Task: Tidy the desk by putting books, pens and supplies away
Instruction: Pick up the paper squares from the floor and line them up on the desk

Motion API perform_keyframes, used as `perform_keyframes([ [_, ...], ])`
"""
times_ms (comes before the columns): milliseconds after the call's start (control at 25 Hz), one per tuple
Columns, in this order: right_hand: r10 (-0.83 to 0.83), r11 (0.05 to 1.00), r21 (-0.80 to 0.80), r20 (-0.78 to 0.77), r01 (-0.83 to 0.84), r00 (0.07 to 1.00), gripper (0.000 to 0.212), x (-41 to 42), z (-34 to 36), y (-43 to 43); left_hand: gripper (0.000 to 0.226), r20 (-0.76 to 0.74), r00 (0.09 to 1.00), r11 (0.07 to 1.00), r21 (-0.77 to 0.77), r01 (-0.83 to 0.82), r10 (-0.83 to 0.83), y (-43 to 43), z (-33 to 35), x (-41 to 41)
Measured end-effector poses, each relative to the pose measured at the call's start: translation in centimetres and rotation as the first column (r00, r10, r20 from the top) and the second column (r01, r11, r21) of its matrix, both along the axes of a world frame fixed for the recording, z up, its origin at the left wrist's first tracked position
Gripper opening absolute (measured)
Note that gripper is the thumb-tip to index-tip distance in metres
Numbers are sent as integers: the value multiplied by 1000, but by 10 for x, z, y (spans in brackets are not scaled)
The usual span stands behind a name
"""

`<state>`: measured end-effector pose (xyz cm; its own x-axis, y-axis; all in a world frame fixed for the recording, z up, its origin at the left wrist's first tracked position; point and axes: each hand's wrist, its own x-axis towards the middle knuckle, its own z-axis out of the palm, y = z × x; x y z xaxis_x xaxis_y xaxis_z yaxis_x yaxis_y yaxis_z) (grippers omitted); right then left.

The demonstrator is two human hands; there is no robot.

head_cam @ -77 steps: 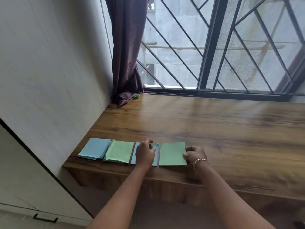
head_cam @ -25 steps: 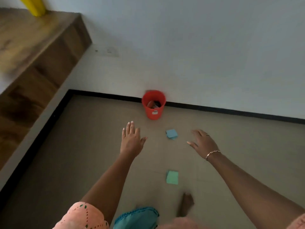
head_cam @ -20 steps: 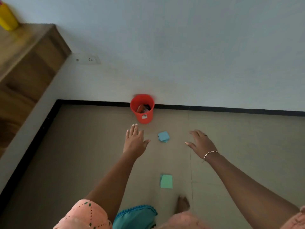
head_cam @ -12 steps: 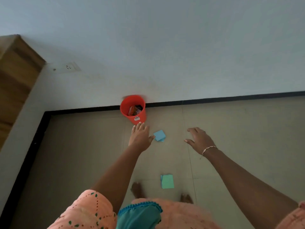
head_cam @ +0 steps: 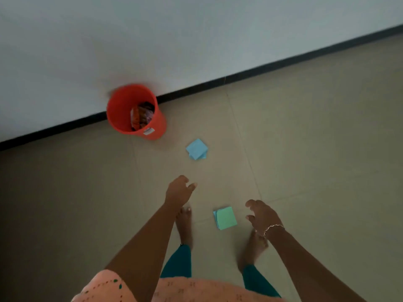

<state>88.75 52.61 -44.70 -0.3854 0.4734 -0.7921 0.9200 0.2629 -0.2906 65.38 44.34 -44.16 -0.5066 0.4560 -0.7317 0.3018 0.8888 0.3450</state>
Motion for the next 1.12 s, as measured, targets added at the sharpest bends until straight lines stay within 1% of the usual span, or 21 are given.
perform_keyframes([
  [40,-91,994,-51,35,92,995,37,-1,-31,-8,28,66,986,988,0,-155,155,0,-31,-2],
  [80,-186,978,-84,74,192,980,35,-2,-62,-15,30,144,937,947,-18,-320,319,1,-61,-4],
  [120,-260,959,-92,105,269,960,34,-1,-94,-23,34,217,851,877,-60,-477,478,3,-90,-5],
  [160,-307,942,-100,128,320,943,33,1,-124,-32,33,282,746,792,-105,-601,603,6,-116,-6],
  [240,-317,936,-106,168,337,933,32,9,-184,-50,29,387,531,632,-207,-747,754,18,-169,-13],
  [280,-322,934,-95,186,343,928,32,15,-209,-58,33,423,441,569,-245,-785,792,24,-193,-18],
  [320,-334,931,-83,193,355,923,32,19,-237,-66,40,443,383,527,-265,-808,811,29,-220,-23],
  [440,-388,919,-8,163,394,907,37,28,-312,-82,65,453,283,437,-283,-854,846,47,-288,-34],
  [520,-337,941,69,146,331,930,49,23,-352,-86,73,457,198,358,-295,-886,867,62,-325,-41],
  [560,-309,948,123,125,294,943,58,17,-367,-87,76,462,148,310,-297,-903,875,69,-338,-45],
  [600,-291,948,162,97,274,952,69,12,-379,-88,78,462,117,274,-290,-917,879,76,-348,-50],
  [640,-273,950,184,93,252,958,77,10,-392,-90,77,456,113,258,-270,-928,883,83,-360,-53],
  [680,-278,944,211,99,252,956,80,9,-402,-94,73,450,129,262,-249,-932,884,89,-371,-55],
  [720,-295,938,218,98,269,950,78,9,-408,-98,67,459,144,274,-229,-934,877,95,-381,-57],
  [760,-290,943,199,103,266,951,74,9,-412,-101,58,473,161,290,-213,-933,866,99,-389,-60],
  [880,-227,960,193,108,203,968,60,12,-413,-103,16,493,177,304,-189,-934,852,110,-403,-67],
  [920,-212,964,187,114,188,971,56,12,-412,-101,14,492,177,301,-184,-936,852,112,-404,-69],
  [1040,-161,979,143,124,143,979,49,15,-411,-99,20,509,177,291,-153,-944,842,113,-399,-68],
  [1120,-102,979,187,89,84,991,42,16,-395,-92,20,521,184,296,-139,-945,834,107,-388,-64],
])
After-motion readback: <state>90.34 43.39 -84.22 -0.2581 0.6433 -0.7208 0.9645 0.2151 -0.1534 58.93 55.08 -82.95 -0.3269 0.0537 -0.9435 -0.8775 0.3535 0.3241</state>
